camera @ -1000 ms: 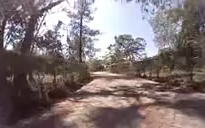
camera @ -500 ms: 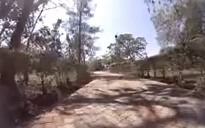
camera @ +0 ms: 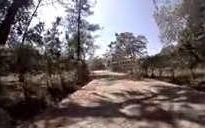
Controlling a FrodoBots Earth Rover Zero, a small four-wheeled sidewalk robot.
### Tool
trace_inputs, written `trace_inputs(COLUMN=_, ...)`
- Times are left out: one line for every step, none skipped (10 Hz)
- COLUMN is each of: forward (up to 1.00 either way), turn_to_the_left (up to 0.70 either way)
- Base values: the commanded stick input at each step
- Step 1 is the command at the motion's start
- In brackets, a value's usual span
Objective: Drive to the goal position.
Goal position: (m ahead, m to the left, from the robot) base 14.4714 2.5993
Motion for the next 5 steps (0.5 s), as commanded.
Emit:
trace_inputs(forward=1.0, turn_to_the_left=0.0)
trace_inputs(forward=1.0, turn_to_the_left=0.0)
trace_inputs(forward=1.0, turn_to_the_left=0.0)
trace_inputs(forward=1.0, turn_to_the_left=0.0)
trace_inputs(forward=1.0, turn_to_the_left=0.0)
